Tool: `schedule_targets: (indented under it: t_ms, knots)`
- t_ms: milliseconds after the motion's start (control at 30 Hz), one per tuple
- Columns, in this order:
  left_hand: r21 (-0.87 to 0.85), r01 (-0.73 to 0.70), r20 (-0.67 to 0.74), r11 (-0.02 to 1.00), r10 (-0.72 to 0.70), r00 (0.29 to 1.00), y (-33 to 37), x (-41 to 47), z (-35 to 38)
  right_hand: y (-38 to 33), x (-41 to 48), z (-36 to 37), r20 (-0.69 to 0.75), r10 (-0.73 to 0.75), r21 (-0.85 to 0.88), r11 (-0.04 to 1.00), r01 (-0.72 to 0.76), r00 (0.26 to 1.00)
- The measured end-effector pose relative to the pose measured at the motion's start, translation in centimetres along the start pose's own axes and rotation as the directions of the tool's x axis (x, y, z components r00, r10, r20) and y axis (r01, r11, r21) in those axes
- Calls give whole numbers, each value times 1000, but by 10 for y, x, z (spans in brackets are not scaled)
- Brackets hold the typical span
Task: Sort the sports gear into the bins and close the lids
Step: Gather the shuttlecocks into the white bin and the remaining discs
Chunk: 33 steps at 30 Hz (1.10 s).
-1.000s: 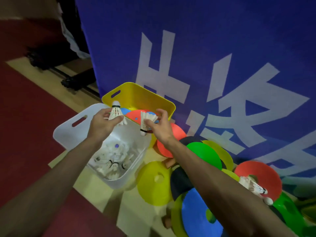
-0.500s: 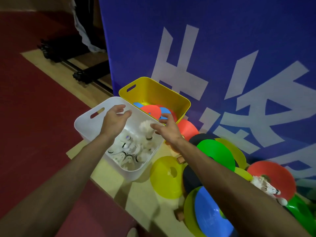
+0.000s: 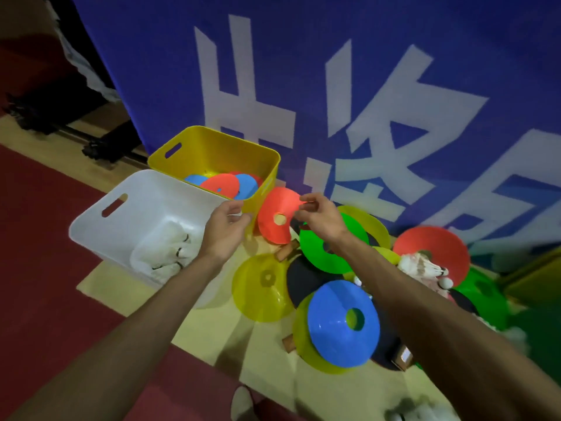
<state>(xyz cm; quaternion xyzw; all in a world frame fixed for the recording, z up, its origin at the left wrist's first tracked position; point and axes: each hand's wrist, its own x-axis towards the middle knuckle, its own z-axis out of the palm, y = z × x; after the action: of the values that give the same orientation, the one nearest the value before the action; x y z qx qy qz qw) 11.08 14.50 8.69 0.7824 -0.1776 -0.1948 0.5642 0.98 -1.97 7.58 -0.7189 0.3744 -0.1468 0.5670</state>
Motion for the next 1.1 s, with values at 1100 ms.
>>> schedule_targets:
  t_ms: [1100]
  knots:
    - [411, -261, 804, 874, -211, 556, -49, -221, 322, 238, -200, -281, -500, 428, 54, 883, -467, 753]
